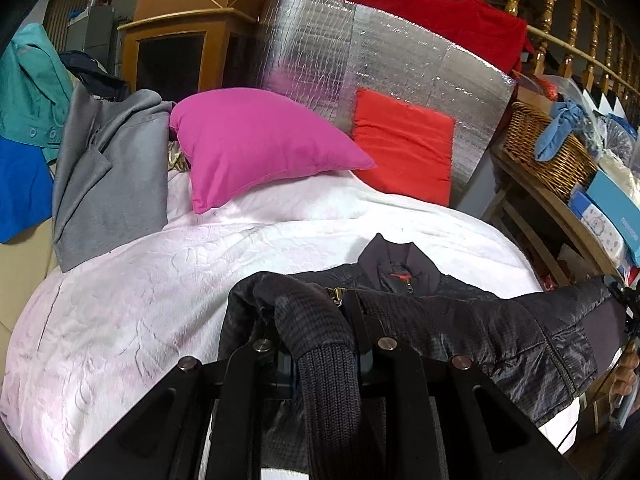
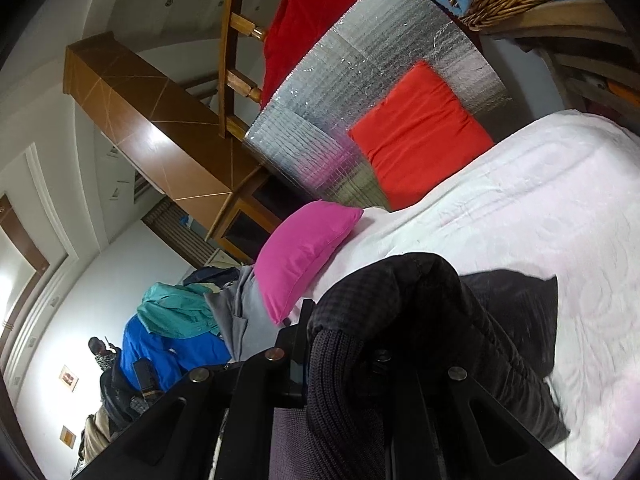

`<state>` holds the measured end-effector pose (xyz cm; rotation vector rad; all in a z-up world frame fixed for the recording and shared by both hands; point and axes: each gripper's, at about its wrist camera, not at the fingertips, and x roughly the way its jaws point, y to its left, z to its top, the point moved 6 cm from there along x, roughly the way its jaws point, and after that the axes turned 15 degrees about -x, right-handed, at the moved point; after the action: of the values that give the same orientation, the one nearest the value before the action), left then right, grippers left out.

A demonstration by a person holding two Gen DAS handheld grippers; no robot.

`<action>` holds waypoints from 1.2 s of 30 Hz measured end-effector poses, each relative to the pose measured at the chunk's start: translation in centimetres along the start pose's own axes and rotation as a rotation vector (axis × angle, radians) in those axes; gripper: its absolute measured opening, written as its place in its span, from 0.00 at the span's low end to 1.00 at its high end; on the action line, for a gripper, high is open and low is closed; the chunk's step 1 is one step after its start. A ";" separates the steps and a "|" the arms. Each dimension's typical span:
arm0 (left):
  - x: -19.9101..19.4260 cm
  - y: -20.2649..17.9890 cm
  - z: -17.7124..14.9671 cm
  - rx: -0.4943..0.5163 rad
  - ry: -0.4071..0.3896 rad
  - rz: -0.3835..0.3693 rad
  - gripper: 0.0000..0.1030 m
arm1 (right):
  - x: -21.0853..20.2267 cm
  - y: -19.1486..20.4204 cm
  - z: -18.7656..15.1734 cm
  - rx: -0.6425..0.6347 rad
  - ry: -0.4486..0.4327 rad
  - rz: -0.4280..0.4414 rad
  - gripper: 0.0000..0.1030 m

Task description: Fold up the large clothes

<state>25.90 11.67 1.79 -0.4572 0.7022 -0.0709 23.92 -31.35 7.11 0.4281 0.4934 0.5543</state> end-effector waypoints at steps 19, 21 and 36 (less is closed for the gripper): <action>10.5 0.8 1.9 -0.055 0.167 0.041 0.19 | 9.5 -9.4 0.9 0.109 0.089 -0.153 0.12; 11.3 1.0 2.2 -0.069 0.182 0.035 0.19 | 10.0 -10.1 0.9 0.111 0.098 -0.163 0.12; 18.4 2.8 1.5 -0.115 0.298 0.091 0.19 | 14.7 -16.6 -1.5 0.187 0.213 -0.260 0.12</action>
<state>40.71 10.83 -9.63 -0.5304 1.0229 -0.0130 40.46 -35.09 -7.29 0.4766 0.7970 0.3034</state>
